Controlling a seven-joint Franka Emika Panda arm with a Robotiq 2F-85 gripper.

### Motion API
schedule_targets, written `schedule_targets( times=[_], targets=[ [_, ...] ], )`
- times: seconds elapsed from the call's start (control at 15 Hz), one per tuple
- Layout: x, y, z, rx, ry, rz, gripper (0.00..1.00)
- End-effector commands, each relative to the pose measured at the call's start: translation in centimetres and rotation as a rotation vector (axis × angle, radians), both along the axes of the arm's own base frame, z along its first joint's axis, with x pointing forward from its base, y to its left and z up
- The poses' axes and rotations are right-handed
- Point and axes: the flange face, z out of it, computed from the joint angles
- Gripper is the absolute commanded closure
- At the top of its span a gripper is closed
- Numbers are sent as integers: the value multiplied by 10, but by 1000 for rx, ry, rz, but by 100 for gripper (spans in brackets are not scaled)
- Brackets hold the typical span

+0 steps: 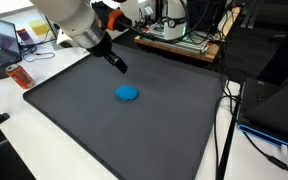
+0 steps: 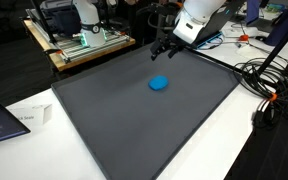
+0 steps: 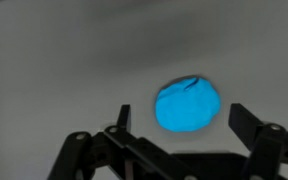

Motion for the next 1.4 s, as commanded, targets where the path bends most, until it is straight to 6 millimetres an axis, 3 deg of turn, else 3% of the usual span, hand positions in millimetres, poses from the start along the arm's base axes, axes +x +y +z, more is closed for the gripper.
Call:
schedule_targets(
  times=[0.0, 0.53, 1.33],
  targets=[
    [8, -15, 0, 147, -58, -42, 0],
    [17, -44, -5, 302, -171, -87, 0],
    [18, -104, -47, 515, -172, -226, 0]
  ],
)
